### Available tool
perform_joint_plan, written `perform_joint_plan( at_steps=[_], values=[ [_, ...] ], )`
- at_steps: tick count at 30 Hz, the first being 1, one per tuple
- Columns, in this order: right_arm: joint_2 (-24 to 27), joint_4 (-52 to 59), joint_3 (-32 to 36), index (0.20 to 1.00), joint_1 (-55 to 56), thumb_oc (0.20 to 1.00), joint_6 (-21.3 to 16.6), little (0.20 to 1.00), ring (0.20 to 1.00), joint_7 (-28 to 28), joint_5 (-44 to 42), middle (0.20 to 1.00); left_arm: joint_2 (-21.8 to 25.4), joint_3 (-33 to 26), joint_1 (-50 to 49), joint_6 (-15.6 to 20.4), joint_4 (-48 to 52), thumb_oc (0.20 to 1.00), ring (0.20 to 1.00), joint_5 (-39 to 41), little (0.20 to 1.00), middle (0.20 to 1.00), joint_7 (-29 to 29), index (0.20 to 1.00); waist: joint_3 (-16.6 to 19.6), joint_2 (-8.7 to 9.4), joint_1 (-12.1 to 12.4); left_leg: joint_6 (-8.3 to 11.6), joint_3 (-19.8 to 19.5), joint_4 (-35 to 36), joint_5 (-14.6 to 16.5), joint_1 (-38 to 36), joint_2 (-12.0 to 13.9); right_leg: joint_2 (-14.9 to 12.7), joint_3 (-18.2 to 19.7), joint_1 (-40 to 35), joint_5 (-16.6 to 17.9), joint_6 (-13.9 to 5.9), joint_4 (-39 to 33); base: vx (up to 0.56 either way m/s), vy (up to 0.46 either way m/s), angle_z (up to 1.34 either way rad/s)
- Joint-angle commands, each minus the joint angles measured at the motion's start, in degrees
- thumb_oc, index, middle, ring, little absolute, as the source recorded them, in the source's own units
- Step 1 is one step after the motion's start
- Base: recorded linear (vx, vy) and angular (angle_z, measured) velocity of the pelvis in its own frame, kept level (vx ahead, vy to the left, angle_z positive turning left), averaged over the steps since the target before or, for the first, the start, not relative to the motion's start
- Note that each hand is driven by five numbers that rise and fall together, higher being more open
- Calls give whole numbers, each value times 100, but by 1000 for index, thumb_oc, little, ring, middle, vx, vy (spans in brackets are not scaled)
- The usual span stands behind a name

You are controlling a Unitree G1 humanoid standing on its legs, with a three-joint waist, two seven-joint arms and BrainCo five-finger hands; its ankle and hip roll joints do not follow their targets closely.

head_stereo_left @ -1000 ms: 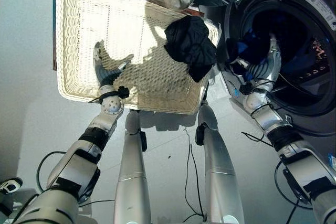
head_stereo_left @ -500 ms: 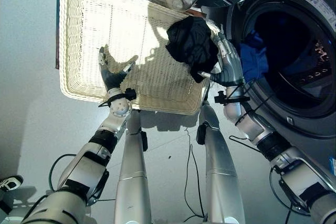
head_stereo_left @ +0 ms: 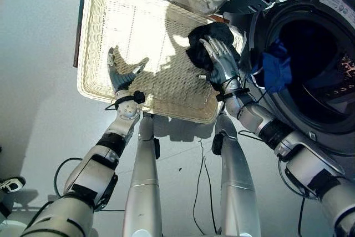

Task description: Put the clothes into the washing machine.

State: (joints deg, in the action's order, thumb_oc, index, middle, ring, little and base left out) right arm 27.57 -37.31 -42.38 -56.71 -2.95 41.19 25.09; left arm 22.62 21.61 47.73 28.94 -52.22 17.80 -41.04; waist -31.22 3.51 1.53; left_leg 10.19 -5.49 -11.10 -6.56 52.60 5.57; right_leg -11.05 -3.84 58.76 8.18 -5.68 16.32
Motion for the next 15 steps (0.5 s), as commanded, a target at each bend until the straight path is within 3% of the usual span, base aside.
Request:
perform_joint_plan(
  at_steps=[1,10,15],
  values=[
    [60,-295,-148,1000,-169,1000,236,1000,1000,109,-187,1000,-102,-42,270,204,-66,1000,1000,108,1000,1000,85,1000,143,-377,-22,-540,102,-127,-341,396,-294,155,-285,-181,124,-107,-168,0,0,0],
    [5,-1889,-343,1000,-754,1000,772,1000,1000,-9,-354,1000,-122,147,533,276,-276,1000,1000,253,1000,1000,251,1000,143,-461,122,-573,57,-90,-361,421,-310,115,-368,-159,184,-110,-182,3,-10,3],
    [60,-2554,-410,1000,-1028,1000,1239,1000,1000,-47,60,1000,-164,250,591,308,-308,1000,1000,319,1000,1000,268,1000,143,-520,178,-606,30,-74,-374,442,-339,96,-393,-131,229,-122,-189,8,-5,6]
  ],
)
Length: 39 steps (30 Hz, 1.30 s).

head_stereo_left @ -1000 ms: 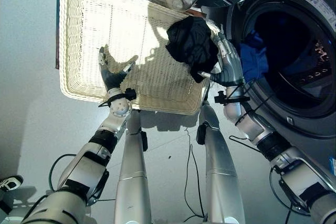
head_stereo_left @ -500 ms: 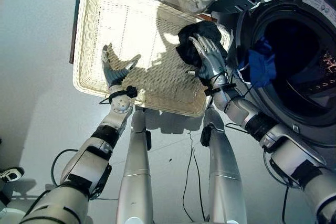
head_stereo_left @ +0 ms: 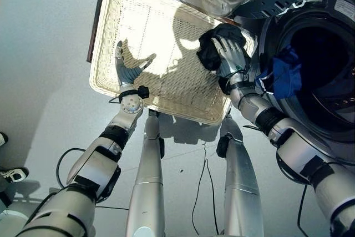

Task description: Put the clothes into the washing machine.

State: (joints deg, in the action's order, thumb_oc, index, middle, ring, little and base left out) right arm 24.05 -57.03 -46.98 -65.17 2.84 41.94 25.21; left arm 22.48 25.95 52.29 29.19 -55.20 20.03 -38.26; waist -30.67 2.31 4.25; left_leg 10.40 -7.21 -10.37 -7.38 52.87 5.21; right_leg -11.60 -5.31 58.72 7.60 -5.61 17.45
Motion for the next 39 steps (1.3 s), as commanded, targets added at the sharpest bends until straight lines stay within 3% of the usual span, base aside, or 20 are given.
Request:
perform_joint_plan(
  at_steps=[1,7,9,19,26,30,32,33,35,36,39],
  values=[
    [421,-625,34,1000,-201,1000,689,1000,1000,-143,108,1000,-151,-180,136,286,-8,1000,1000,105,1000,1000,-8,1000,87,-403,-91,-630,203,-144,-293,415,-302,148,-250,-127,290,-130,-305,8,3,7],
    [565,-951,-316,1000,-313,1000,1183,1000,1000,-648,945,1000,-133,-99,140,318,35,1000,1000,198,1000,1000,0,1000,87,-426,-72,-652,186,-139,-300,440,-314,130,-256,-101,315,-134,-318,10,3,7],
    [652,-1029,-452,200,-327,200,1346,200,200,-891,1239,200,-98,-86,125,314,85,1000,1000,246,1000,1000,11,1000,87,-407,-69,-661,169,-132,-298,435,-320,130,-262,-109,343,-133,-355,0,0,0],
    [836,-1101,-406,200,-238,200,1280,200,200,-889,1726,200,-52,-135,17,326,199,1000,1000,288,1000,1000,28,1000,87,-368,-98,-684,149,-120,-312,458,-317,141,-262,-88,381,-134,-370,0,0,0],
    [865,-1030,-322,200,-197,200,961,200,200,-683,1118,200,-47,-188,-19,345,191,1000,1000,343,1000,1000,68,1000,87,-371,-110,-684,146,-110,-317,453,-312,143,-245,-89,383,-124,-376,0,0,0],
    [842,-672,-6,200,-115,200,259,200,200,-413,-287,200,-70,-239,-82,343,262,1000,1000,322,1000,1000,11,1000,87,-380,-135,-680,152,-112,-320,481,-311,163,-209,-47,373,-112,-354,0,0,0],
    [834,-521,96,200,-80,200,130,200,200,-395,-645,200,-76,-248,-111,329,307,1000,1000,304,1000,1000,-19,1000,87,-378,-140,-678,155,-110,-320,486,-311,170,-203,-39,365,-107,-346,0,0,0],
    [792,-10,426,200,77,200,-158,200,200,-454,-1410,200,-84,-289,-199,309,403,1000,1000,246,1000,1000,-82,1000,87,-362,-165,-665,158,-122,-311,501,-313,191,-181,-12,338,-98,-315,0,0,0],
    [728,621,861,200,347,200,-308,200,200,-383,-2350,200,-82,-359,-322,290,522,1000,1000,191,1000,1000,-152,1000,87,-332,-201,-656,171,-114,-296,484,-309,212,-164,-18,317,-92,-307,-2,18,-1],
    [662,1183,1326,200,653,200,-562,200,200,-409,-3109,200,-59,-455,-460,272,661,1000,1000,136,1000,1000,-199,1000,87,-299,-246,-646,191,-114,-280,483,-296,241,-138,-8,292,-84,-298,-3,33,-1],
    [659,1253,1381,200,703,200,-635,200,200,-413,-3264,200,-59,-462,-487,267,689,1000,1000,121,1000,1000,-215,1000,87,-290,-248,-644,197,-112,-278,477,-292,245,-132,-10,288,-83,-297,0,21,-1]
  ],
)
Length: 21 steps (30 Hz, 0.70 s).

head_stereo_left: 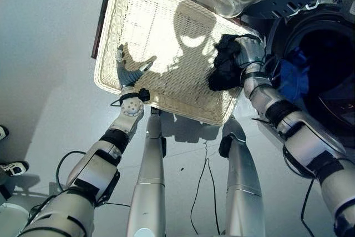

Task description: Put the clothes into the washing machine.

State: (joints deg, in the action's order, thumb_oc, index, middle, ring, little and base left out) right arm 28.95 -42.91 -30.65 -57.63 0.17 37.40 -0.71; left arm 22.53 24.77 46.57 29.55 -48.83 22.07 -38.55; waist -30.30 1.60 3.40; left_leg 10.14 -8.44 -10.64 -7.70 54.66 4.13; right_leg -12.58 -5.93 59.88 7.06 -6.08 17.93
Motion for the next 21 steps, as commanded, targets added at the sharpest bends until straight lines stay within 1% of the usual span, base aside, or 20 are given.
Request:
perform_joint_plan(
  at_steps=[1,2,3,4,5,6,8,10,11,12,13,14,18,21],
  values=[
    [8,678,526,200,605,200,-1057,200,200,-373,-1961,200,-2,-494,-124,224,216,1000,1000,-122,1000,1000,-245,1000,51,-148,-268,-598,374,-89,-213,277,-134,382,-2,-110,303,-26,-318,-1,83,-6],
    [-34,851,742,200,779,200,-1434,200,200,-573,-2579,200,9,-550,-177,225,245,1000,1000,-131,1000,1000,-250,1000,51,-127,-301,-594,390,-90,-211,268,-122,392,12,-106,301,-26,-304,1,95,-7],
    [-119,1004,1026,200,965,200,-1636,200,200,-860,-3013,200,35,-611,-227,230,259,1000,1000,-123,1000,1000,-234,1000,51,-106,-337,-587,406,-107,-192,262,-102,399,32,-105,286,-29,-289,2,47,-7],
    [-165,1101,1181,200,1086,200,-1793,200,200,-979,-3277,200,48,-646,-266,244,266,1000,1000,-126,1000,1000,-240,1000,51,-89,-365,-582,413,-113,-184,262,-89,408,45,-102,283,-31,-285,4,43,-8],
    [-218,1258,1409,200,1264,200,-2067,200,200,-1288,-3908,200,83,-677,-314,254,278,1000,1000,-104,1000,1000,-249,1000,51,-55,-397,-580,425,-114,-178,249,-73,425,68,-105,288,-36,-283,4,36,-8],
    [-268,1365,1595,200,1393,200,-2177,200,200,-1561,-4377,200,114,-725,-343,258,276,1000,1000,-96,1000,1000,-242,1000,51,-26,-434,-576,431,-114,-164,241,-60,437,85,-112,293,-43,-293,3,27,-8],
    [-275,1406,1870,200,1584,200,-2422,200,200,-1935,-5024,200,205,-771,-370,247,254,1000,1000,-27,1000,1000,-203,1000,51,30,-483,-567,446,-105,-155,207,-38,449,104,-149,323,-61,-329,1,4,-7],
    [-239,1370,2088,200,1648,200,-2593,200,200,-2114,-5536,200,280,-782,-372,225,241,1000,1000,35,1000,1000,-180,1000,51,65,-515,-559,456,-97,-141,189,-22,463,112,-166,350,-78,-356,4,-11,-11],
    [-201,1342,2170,200,1637,200,-2620,200,200,-2241,-5786,200,307,-790,-371,218,231,1000,1000,51,1000,1000,-174,1000,51,78,-528,-556,451,-90,-134,178,-17,471,118,-176,363,-84,-369,5,-21,-17],
    [-134,1268,2291,200,1598,200,-2736,200,200,-2382,-6173,200,345,-801,-367,219,213,1000,1000,73,1000,1000,-150,1000,51,96,-536,-552,444,-73,-120,158,-11,479,123,-196,379,-93,-398,4,-21,-14],
    [-96,1220,2362,200,1579,200,-2774,200,200,-2455,-6345,200,374,-808,-371,225,194,1000,1000,91,1000,1000,-130,1000,51,104,-541,-550,441,-65,-114,148,-6,481,124,-206,385,-96,-409,4,-31,-13],
    [-21,1156,2474,200,1562,200,-2908,200,200,-2643,-6755,200,429,-811,-383,240,182,1000,1000,126,1000,1000,-103,1000,51,122,-546,-545,433,-64,-106,143,0,490,130,-222,399,-101,-431,4,-26,-9],
    [111,988,2763,200,1481,200,-3056,200,200,-2955,-7406,200,569,-809,-368,270,93,1000,1000,238,1000,1000,-17,1000,51,148,-560,-523,416,-68,-91,123,18,498,131,-259,422,-126,-450,2,-11,-3],
    [205,850,2843,200,1390,200,-3032,200,200,-2942,-7521,200,639,-817,-350,277,54,1000,1000,293,1000,1000,60,1000,51,152,-551,-513,411,-62,-82,113,20,487,116,-286,433,-139,-484,1,-13,0]
  ],
)
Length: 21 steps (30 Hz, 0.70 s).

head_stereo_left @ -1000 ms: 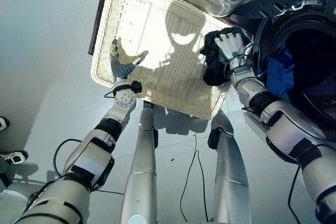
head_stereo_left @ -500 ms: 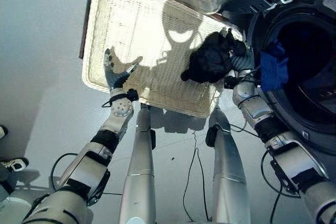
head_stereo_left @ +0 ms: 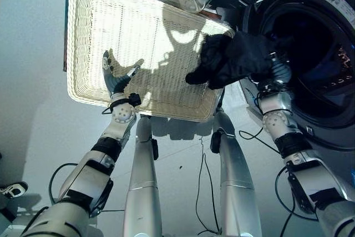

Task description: Put the clothes into the washing machine.

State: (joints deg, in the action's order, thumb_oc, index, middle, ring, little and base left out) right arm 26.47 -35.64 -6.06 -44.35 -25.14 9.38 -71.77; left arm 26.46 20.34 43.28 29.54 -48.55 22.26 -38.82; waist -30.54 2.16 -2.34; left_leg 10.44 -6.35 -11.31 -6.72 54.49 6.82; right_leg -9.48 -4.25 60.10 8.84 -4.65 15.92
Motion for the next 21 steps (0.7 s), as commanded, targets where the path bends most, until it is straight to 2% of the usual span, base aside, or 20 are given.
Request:
perform_joint_plan(
  at_steps=[1,3,11,13,16,17,18,19,21],
  values=[
    [469,96,388,200,42,200,-484,200,200,-155,-452,200,254,-373,-17,283,18,1000,1000,284,1000,1000,97,1000,75,96,24,-543,200,7,-180,129,-248,178,-53,-310,257,-282,-288,1,-29,-4],
    [649,-317,403,200,-191,200,-434,200,200,-334,-909,200,329,-353,36,323,-68,1000,1000,380,1000,1000,236,1000,75,84,59,-531,172,23,-180,118,-254,154,-83,-341,276,-281,-342,2,-44,-5],
    [707,-958,426,200,-437,200,-230,200,200,-660,-1882,200,344,-265,69,412,-203,1000,1000,476,1000,1000,350,1000,75,45,112,-514,159,6,-179,113,-238,109,-140,-388,272,-260,-361,0,-4,0],
    [727,-1124,421,200,-493,200,24,200,200,-436,-1747,200,351,-263,104,382,-219,1000,1000,483,1000,1000,366,1000,75,39,118,-505,161,-7,-182,117,-231,103,-141,-394,265,-258,-350,0,0,0],
    [791,-1453,353,200,-558,200,686,200,200,-3,-1372,200,360,-246,170,336,-251,1000,1000,483,1000,1000,379,1000,75,48,129,-501,166,-14,-189,110,-223,92,-157,-428,269,-255,-360,0,0,0],
    [863,-1624,271,200,-641,200,923,200,200,179,-1341,200,392,-197,210,320,-252,1000,1000,530,1000,1000,395,1000,75,40,154,-504,168,4,-201,102,-219,94,-165,-432,270,-247,-366,9,-67,-1],
    [1138,-2106,190,200,-889,200,1112,200,200,537,-1231,200,455,-122,254,321,-307,1000,1000,566,1000,1000,467,1000,75,29,212,-502,161,-4,-201,85,-209,92,-204,-457,247,-239,-336,11,-68,-1],
    [1192,-2176,176,200,-948,200,1133,200,200,583,-1241,200,467,-122,263,323,-318,1000,1000,583,1000,1000,493,1000,75,22,217,-500,156,-9,-196,86,-206,92,-211,-458,242,-238,-333,11,-96,-1],
    [1564,-2606,148,200,-1266,200,1085,200,200,1038,-1232,200,576,-83,263,360,-386,1000,1000,665,1000,1000,619,1000,75,25,257,-493,117,-55,-160,67,-193,93,-235,-499,218,-240,-309,5,-76,-1]
  ],
)
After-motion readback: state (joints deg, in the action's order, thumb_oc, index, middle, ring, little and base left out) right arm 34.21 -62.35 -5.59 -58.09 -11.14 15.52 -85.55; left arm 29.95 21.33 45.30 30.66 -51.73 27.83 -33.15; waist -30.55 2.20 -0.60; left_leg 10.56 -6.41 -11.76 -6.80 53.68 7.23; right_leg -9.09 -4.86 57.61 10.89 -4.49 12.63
